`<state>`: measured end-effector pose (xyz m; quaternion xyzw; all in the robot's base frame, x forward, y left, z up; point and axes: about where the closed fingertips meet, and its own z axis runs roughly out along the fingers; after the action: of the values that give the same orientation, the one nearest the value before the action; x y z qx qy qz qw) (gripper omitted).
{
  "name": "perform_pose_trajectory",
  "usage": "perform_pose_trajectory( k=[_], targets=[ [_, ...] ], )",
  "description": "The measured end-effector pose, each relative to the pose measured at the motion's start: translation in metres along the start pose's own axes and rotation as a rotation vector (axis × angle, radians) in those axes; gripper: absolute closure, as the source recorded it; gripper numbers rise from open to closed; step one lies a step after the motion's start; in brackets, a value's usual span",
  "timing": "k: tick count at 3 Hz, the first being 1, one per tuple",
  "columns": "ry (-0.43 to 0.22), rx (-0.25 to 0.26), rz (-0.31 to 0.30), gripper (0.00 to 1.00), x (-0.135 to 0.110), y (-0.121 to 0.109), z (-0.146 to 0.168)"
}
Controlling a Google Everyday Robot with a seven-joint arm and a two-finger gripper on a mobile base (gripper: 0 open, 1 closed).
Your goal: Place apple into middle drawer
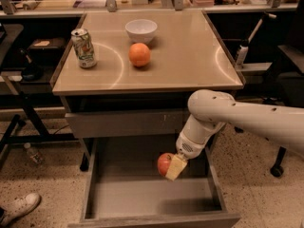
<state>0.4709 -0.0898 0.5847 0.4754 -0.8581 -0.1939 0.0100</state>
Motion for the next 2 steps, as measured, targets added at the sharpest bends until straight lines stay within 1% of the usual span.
perform_pose_trajectory(
  k=[1,2],
  targets=[
    [-0.027,-0.04,0.053,1.0,0.003,-0.001,0.028],
    [-0.065,-0.062,0.135,1.0,0.004,-0.01,0.064]
  ],
)
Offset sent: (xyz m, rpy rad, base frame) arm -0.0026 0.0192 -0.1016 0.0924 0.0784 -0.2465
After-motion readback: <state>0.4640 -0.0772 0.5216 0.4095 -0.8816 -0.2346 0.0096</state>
